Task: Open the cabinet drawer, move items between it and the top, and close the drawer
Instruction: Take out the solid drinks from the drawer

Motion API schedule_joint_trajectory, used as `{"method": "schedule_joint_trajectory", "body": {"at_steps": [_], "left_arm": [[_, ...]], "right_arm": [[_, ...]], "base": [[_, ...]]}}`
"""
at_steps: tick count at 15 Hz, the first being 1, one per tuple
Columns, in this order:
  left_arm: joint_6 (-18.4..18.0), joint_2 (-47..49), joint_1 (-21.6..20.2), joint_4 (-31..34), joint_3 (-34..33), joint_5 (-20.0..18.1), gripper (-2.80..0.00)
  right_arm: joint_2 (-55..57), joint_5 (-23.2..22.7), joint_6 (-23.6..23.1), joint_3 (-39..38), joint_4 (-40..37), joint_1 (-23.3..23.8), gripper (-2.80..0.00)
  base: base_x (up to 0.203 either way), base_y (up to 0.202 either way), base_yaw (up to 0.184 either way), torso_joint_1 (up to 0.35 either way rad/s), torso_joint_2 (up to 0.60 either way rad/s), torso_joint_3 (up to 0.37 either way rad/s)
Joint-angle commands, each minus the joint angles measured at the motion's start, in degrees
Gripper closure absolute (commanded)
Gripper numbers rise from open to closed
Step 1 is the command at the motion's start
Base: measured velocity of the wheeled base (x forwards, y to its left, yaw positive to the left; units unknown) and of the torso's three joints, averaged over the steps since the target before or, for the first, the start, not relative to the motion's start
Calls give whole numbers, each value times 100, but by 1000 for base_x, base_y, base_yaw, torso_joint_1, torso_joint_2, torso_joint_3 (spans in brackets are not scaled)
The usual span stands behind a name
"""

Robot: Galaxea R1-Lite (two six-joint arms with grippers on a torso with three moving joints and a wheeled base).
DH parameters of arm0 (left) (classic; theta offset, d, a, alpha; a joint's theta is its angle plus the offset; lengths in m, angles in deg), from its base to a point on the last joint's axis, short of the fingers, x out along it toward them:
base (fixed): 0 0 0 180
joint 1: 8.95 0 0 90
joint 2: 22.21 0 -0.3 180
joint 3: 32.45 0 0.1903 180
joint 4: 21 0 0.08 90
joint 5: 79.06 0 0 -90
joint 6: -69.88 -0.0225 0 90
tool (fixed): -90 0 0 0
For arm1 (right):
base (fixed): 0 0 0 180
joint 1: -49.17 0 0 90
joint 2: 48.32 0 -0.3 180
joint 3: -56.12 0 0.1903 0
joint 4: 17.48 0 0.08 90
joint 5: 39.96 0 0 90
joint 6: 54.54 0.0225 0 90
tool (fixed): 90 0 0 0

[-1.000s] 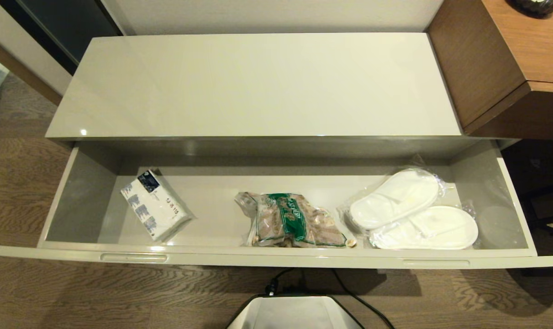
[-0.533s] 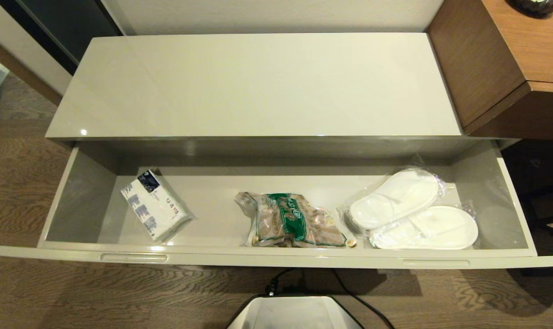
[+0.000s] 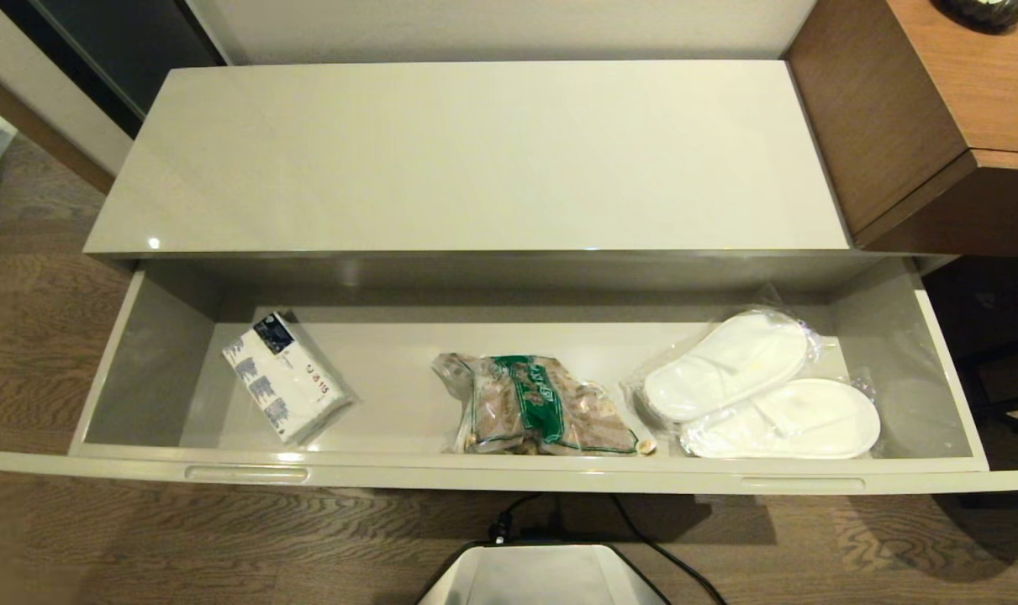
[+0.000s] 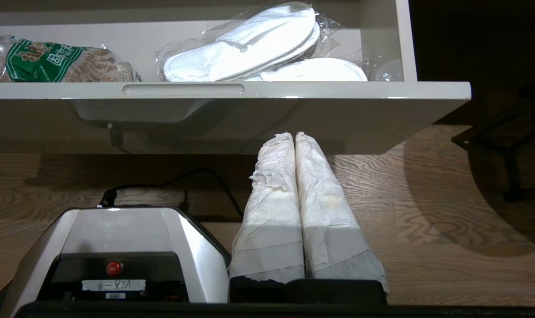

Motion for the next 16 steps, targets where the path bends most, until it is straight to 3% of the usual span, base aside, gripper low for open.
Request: {"method": "schedule_joint_trajectory", "body": {"at_steps": [1, 12, 15, 16], "left_arm": [[-2, 0, -2, 2, 0, 0, 0], [-134, 33, -2, 23, 104, 8, 0], [-67, 1060, -25, 375, 1384, 99, 0], [137, 1772, -45, 542, 2046, 131, 0]], "right_arm": [[-72, 7, 2, -18, 1, 0, 0], [-72, 7, 2, -18, 1, 0, 0], [-72, 7, 2, -18, 1, 0, 0], [-72, 7, 2, -18, 1, 0, 0]], "base": [[0, 0, 0, 0, 0, 0], [0, 0, 0, 0, 0, 0], [0, 0, 0, 0, 0, 0], [0, 0, 0, 0, 0, 0]]}}
